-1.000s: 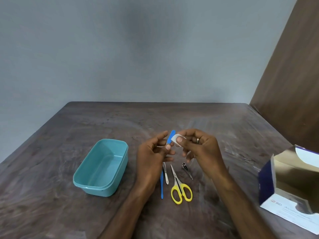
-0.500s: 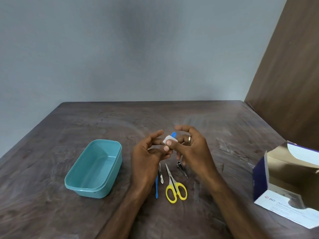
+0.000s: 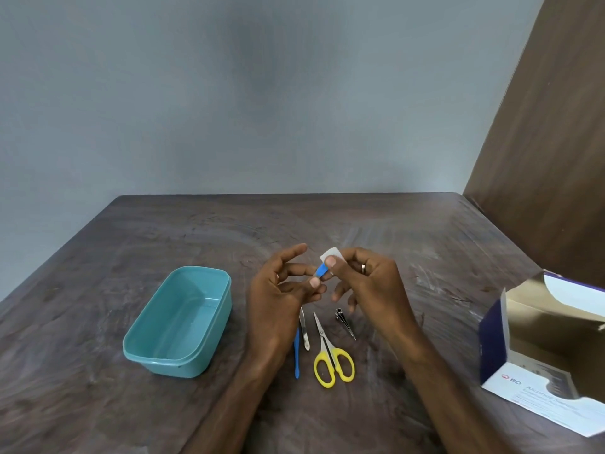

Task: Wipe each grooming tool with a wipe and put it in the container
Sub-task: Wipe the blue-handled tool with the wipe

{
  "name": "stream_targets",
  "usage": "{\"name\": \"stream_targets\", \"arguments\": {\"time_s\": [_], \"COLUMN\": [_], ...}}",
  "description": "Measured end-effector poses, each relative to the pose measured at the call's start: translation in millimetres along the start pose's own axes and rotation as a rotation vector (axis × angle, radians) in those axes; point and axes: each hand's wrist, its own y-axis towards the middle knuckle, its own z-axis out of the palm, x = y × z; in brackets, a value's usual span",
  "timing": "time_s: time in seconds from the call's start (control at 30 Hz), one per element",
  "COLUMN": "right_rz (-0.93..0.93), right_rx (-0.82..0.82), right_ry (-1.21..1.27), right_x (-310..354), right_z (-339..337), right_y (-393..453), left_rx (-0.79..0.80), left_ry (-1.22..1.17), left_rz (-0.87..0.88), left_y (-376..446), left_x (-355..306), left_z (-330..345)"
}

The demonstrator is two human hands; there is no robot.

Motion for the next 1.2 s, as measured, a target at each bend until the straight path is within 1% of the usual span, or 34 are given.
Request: {"name": "stream_targets", "arguments": {"time_s": [0.23,0.4,0.53,0.63,0.73,0.83,0.93,1.0,1.1,1.2], "right_rz": [0.027,0.010,0.016,0.021,0.022,0.015,-0.002,-0.017,-0.034,-0.027], "right_rx": [-0.002,-0.037,-0.034,-0.031,-0.030,-0.030,-0.050,-0.056,-0.046,-0.022], "right_ry": [0.036,0.036,0.084,0.130,0.176,0.207,0.209,0.201,0.217,0.247], "right_x": [0.7,1.6,2.5,2.6,2.4,3.8,7.2,8.3,7.6,5.7], "right_z": [-1.3,-0.7,-2.4,-3.3,-3.2,-2.8,-3.7,-4.6,-5.4,-6.0], "right_y": [-0.2,0.7,0.8,0.4,0.3,-0.5,-1.2,-1.5,-1.5,-1.2], "left_rx": [-0.004,-0.008,-0.021,-0.058,-0.072,-0.042,-0.021,-0.007,0.040,0.080], "left_ry": [0.027,0.220,0.408,0.445,0.436,0.405,0.328,0.239,0.099,0.040], "left_rz": [0.012,0.066,0.155,0.203,0.257,0.279,0.246,0.191,0.108,0.065], "left_y": [-0.9,-1.3,-1.8,-1.6,-1.6,-2.8,-4.6,-5.6,-6.5,-6.5], "left_x": [-1.2,1.6,5.1,5.8,8.2,11.2,10.0,7.2,3.2,0.4], "left_z": [0.8,1.0,-0.2,0.5,0.2,0.5,1.6,2.5,3.5,3.9]}}
